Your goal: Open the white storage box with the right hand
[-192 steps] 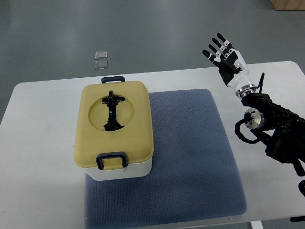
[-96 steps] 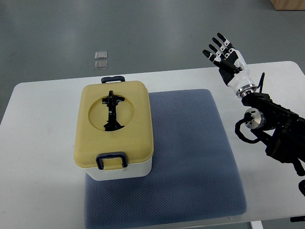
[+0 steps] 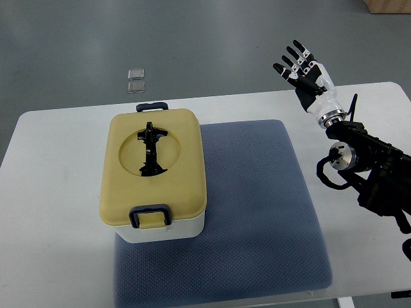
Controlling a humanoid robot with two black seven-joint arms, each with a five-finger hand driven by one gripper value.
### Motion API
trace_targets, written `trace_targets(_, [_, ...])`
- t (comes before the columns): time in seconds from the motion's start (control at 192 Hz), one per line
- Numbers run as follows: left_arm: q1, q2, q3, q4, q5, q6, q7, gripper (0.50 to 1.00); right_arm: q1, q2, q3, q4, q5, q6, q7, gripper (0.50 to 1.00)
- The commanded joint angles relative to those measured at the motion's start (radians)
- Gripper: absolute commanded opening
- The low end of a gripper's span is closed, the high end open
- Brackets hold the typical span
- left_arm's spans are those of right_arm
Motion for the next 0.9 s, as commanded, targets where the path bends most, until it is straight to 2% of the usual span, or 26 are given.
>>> trace_targets(0.0, [0.000, 0.000, 0.000, 0.000, 0.000, 0.000, 0.000, 1.000, 0.005, 0.000, 0.000, 0.000, -0.006, -0.006, 0.000, 0.930])
trace_targets(0.349, [0.000, 0.000, 0.000, 0.000, 0.000, -0.001, 0.000, 1.000, 0.056, -0.011, -0.029, 0.006, -0.017, -0.004, 0.000, 0.930])
trace_targets(0.563, [0.000, 0.000, 0.000, 0.000, 0.000, -0.001, 0.000, 1.000, 0.183, -0.044, -0.210, 0.016, -0.075, 0.005, 0.006, 0.930])
trace_targets(0.667, [0.000, 0.000, 0.000, 0.000, 0.000, 0.000, 0.000, 1.000, 0.269, -0.069, -0.299, 0.022, -0.186, 0.022, 0.020, 0.930])
trace_targets(0.896, [0.000, 0.000, 0.000, 0.000, 0.000, 0.000, 0.000, 1.000, 0.457, -0.090, -0.376, 0.100, -0.597, 0.127, 0.020, 0.930])
